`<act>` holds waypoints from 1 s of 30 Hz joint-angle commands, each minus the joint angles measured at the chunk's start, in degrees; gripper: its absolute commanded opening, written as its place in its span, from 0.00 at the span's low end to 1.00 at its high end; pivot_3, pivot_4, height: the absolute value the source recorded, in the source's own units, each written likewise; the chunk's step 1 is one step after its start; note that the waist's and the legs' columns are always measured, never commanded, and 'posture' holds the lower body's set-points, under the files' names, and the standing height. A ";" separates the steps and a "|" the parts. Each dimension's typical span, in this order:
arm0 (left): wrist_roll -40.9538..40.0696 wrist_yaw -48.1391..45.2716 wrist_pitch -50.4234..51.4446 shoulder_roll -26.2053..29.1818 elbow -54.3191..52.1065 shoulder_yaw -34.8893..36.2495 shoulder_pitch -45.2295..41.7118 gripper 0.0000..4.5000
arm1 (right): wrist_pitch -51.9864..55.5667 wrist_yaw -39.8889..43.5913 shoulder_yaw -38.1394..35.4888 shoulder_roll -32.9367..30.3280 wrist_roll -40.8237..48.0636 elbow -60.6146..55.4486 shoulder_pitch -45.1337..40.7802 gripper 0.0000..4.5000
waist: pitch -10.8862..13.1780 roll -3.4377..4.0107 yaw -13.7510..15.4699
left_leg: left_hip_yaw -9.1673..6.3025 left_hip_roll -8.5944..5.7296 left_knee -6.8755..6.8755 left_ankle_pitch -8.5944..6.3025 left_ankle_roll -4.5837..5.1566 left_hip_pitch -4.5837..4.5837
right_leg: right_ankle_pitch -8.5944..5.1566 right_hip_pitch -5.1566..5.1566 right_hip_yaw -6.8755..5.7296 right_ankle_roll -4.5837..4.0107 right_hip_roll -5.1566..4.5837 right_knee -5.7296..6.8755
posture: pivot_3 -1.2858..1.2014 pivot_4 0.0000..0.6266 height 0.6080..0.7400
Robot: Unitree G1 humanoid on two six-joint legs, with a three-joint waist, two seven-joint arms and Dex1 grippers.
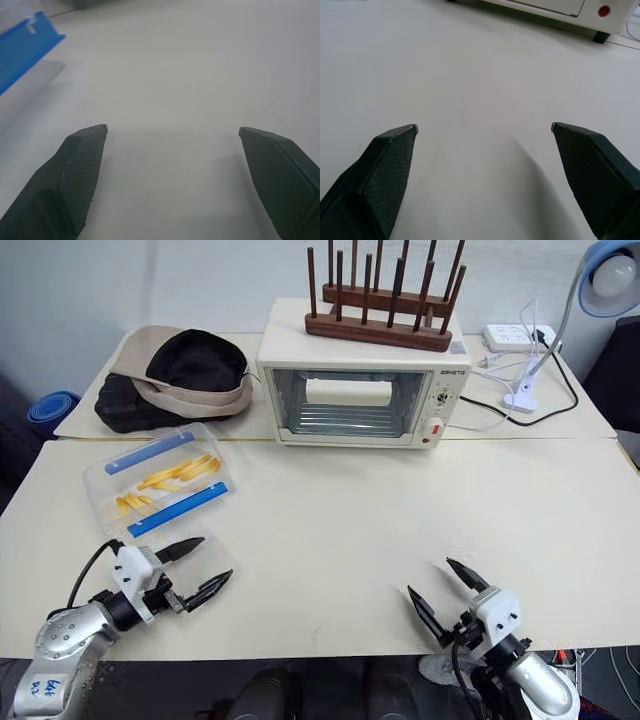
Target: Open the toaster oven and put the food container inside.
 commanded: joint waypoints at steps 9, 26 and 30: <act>-24.47 -2.95 22.28 5.61 -9.65 4.61 -14.36 1.00 | 19.63 -3.82 -0.68 -4.70 7.88 -2.04 -28.22 1.00 | 0.07 0.14 0.07 | -0.09 0.03 0.09 0.10 -0.13 -0.01 | 0.02 -0.09 -0.05 -0.06 0.01 0.29 | 0.52 0.24 1.00; -23.02 -0.02 22.57 2.50 -7.14 4.42 -19.60 1.00 | 30.63 -5.04 5.79 2.06 3.74 14.71 -61.30 1.00 | 0.11 0.20 -0.08 | 0.14 -0.17 0.09 0.30 -0.40 -0.29 | 0.03 -0.25 -0.37 -0.01 0.29 0.30 | 0.52 0.24 1.00; -22.42 1.54 22.04 1.13 -6.80 4.95 -18.47 1.00 | 28.16 0.79 7.46 2.15 5.04 10.97 -58.85 1.00 | 0.11 0.21 -0.11 | 0.15 -0.14 0.08 0.30 -0.40 -0.30 | 0.04 -0.26 -0.36 -0.01 0.29 0.29 | 0.52 0.24 1.00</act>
